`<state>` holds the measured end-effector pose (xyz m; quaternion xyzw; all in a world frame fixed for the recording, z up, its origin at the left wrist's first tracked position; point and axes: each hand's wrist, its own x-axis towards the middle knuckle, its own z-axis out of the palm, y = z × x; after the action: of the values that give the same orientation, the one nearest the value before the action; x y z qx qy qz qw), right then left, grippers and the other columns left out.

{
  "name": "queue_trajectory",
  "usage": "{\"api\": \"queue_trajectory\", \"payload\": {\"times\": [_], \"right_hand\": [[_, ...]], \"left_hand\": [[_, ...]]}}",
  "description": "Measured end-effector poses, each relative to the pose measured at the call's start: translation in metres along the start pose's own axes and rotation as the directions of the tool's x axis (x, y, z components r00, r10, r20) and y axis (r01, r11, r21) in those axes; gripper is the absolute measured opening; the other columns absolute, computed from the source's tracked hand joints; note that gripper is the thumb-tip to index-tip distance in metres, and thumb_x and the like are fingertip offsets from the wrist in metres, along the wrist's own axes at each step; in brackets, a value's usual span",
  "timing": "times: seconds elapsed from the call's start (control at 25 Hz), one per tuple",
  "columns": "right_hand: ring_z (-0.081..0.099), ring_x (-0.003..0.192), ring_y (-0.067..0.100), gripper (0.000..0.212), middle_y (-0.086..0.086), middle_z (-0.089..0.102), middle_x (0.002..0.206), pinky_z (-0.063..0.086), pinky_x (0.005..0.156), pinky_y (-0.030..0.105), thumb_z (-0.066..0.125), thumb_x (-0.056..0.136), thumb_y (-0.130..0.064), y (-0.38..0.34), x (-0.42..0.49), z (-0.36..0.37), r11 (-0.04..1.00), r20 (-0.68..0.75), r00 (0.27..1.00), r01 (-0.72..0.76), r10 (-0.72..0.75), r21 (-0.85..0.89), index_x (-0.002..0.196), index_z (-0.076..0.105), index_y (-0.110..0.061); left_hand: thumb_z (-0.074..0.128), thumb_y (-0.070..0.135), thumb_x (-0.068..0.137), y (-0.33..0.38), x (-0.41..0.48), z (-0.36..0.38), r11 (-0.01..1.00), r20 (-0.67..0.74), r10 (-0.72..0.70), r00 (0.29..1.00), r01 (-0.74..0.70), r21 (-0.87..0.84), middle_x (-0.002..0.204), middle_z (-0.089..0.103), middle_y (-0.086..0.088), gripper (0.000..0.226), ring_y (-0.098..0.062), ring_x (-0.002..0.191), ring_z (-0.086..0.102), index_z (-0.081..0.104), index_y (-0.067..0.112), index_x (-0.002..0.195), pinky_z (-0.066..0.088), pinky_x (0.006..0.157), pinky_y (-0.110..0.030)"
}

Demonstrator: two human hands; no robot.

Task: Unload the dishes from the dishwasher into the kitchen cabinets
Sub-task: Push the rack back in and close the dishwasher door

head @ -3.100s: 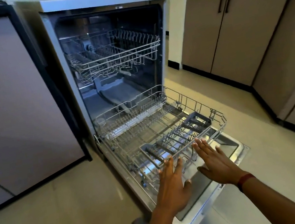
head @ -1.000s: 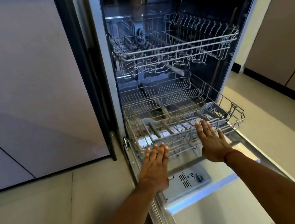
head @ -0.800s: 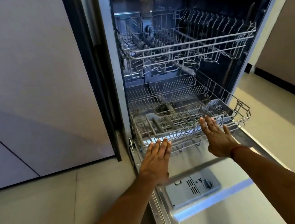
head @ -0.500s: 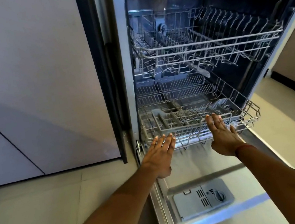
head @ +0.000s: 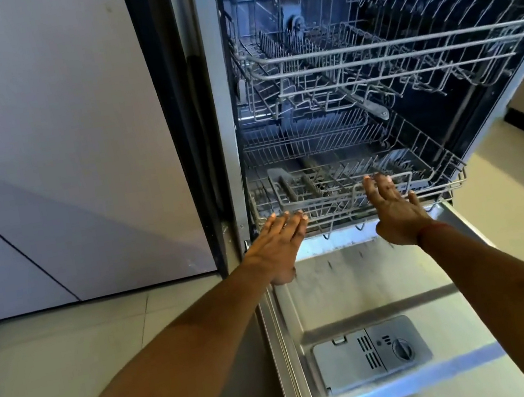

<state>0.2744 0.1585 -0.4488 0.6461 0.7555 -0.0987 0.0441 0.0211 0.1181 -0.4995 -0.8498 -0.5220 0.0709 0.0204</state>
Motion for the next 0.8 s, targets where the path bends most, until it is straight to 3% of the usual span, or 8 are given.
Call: {"api": "queue_trajectory", "payload": {"times": [0.36,0.6,0.8], "right_hand": [[-0.018,0.147,0.02,0.092,-0.005,-0.028,0.157,0.001,0.116,0.059,0.047,0.09,-0.007,-0.003,0.026,-0.02,1.0,0.069,0.998,0.013,-0.012,-0.016,0.151,-0.017,-0.032],[-0.021,0.146,0.021,0.085,0.002,-0.029,0.156,0.0,0.117,0.057,0.043,0.092,-0.009,-0.03,-0.003,-0.006,0.998,0.058,0.997,0.059,-0.059,0.007,0.152,-0.017,-0.019],[-0.006,0.149,0.021,0.083,0.003,-0.014,0.161,0.011,0.119,0.053,0.047,0.096,-0.023,-0.053,-0.054,0.015,0.989,-0.018,0.995,0.102,-0.101,0.106,0.153,-0.014,-0.018]], "left_hand": [[0.055,0.012,0.087,-0.011,0.023,-0.024,0.995,0.173,-0.092,0.981,0.086,0.046,0.159,-0.022,-0.008,0.096,-0.032,0.146,-0.016,-0.017,0.012,0.151,-0.007,0.119,-0.046],[0.055,0.016,0.09,-0.019,0.008,-0.034,0.998,0.123,-0.063,0.99,0.063,0.003,0.156,-0.03,-0.008,0.095,-0.029,0.144,-0.022,-0.017,0.017,0.151,-0.009,0.119,-0.047],[0.06,0.02,0.09,-0.004,-0.025,-0.036,0.992,0.117,-0.012,0.993,0.027,-0.126,0.154,-0.033,-0.007,0.099,-0.029,0.144,-0.024,-0.018,0.021,0.15,-0.004,0.119,-0.051]]}}
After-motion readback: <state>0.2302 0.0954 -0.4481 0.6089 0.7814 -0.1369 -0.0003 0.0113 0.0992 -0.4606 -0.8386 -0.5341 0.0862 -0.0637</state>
